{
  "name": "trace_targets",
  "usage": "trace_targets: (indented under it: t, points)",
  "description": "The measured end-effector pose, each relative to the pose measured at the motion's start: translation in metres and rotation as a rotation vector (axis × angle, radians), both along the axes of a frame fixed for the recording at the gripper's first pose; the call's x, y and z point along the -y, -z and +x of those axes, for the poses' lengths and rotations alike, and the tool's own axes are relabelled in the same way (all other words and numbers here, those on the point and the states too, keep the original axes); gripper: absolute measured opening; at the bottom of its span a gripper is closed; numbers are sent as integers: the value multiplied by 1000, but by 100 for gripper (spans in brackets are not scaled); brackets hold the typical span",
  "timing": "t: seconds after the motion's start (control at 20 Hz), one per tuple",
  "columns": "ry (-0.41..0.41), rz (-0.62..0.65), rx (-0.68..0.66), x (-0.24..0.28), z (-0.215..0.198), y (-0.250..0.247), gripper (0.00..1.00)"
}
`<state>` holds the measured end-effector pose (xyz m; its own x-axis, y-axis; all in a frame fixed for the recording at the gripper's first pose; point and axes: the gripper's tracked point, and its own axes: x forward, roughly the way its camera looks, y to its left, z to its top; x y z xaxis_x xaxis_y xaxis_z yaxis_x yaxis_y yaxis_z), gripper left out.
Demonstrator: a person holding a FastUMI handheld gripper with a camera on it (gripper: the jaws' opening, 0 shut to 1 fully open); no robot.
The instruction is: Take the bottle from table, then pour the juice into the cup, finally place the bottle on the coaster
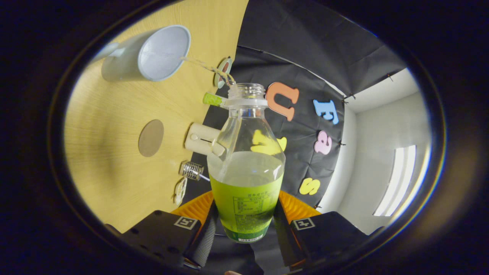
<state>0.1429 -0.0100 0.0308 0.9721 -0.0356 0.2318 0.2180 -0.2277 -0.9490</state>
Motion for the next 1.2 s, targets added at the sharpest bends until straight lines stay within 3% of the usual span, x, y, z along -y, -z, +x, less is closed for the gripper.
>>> trace_targets:
  t: [1.2]
  points:
    - [-5, -145, 37, -10, -6, -15, 76]
